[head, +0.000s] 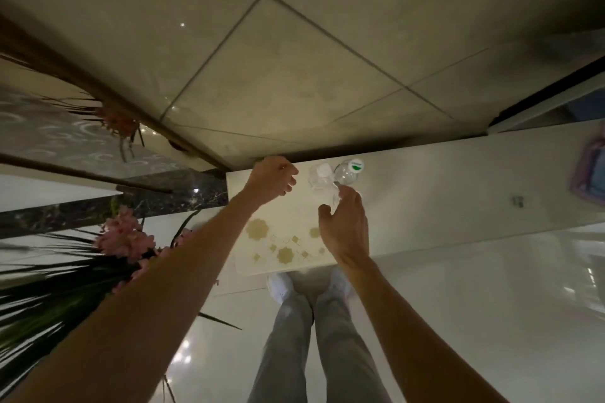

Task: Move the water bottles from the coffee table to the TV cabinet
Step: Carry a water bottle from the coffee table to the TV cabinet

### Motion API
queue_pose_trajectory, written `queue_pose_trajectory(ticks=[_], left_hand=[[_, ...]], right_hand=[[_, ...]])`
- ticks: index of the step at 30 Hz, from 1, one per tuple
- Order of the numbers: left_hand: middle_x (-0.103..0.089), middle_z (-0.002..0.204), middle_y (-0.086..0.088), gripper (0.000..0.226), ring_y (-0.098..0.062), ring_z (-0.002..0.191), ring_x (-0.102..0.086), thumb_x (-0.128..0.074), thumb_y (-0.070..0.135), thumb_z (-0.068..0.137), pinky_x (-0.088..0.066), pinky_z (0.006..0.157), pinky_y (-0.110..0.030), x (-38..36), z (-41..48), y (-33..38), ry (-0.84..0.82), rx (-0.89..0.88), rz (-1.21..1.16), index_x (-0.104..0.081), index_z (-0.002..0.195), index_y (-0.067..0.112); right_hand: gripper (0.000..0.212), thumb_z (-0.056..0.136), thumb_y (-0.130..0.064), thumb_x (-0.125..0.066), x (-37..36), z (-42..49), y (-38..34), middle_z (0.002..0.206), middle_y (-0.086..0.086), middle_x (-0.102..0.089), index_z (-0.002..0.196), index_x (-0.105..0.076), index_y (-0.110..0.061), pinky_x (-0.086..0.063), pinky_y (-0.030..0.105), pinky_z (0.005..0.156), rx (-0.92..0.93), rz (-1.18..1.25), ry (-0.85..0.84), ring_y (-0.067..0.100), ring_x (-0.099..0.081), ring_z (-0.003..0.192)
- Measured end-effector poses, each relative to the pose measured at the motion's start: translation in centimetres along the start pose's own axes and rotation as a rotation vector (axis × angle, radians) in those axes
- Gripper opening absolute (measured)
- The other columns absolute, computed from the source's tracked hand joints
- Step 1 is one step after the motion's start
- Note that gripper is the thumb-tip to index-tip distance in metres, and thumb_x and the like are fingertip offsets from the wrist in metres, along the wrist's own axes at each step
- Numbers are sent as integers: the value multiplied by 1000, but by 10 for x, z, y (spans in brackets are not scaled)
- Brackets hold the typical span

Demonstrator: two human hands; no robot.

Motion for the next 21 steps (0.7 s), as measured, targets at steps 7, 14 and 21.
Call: queue_pose_trajectory(ticks=[7,14,21], left_hand=[[-70,107,-10,29,-29,102,-63,-46,24,99,-49,89,-38,17,-93,71,-117,-267,773,-67,109,6],[-66,103,-13,29,-31,93,-61,-43,27,99,-45,76,-37,1,-163,126,-116,-480,1036,-62,106,8],[-64,99,-5,30,-23,90,-59,-42,35,99,-45,76,-35,-40,-217,143,-190,-703,1153,-63,104,15]], right_hand=[[31,95,-20,-52,102,-34,-7,117,7,-61,123,-56,-9,-43,22,84,163,-212,-19,18,-58,104],[36,97,-23,-49,169,-81,8,130,4,-57,131,-55,-12,-42,27,98,181,-300,39,18,-54,118],[40,96,-21,-49,201,-152,43,132,7,-58,133,-54,-9,-44,32,98,75,-290,187,22,-54,120]])
Point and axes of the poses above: each hand's wrist, its own z-axis towards the middle knuckle, its own x-axis out of the back of the hand, y = z × x, the point moved 7 cm from there along z, towards the middle knuckle
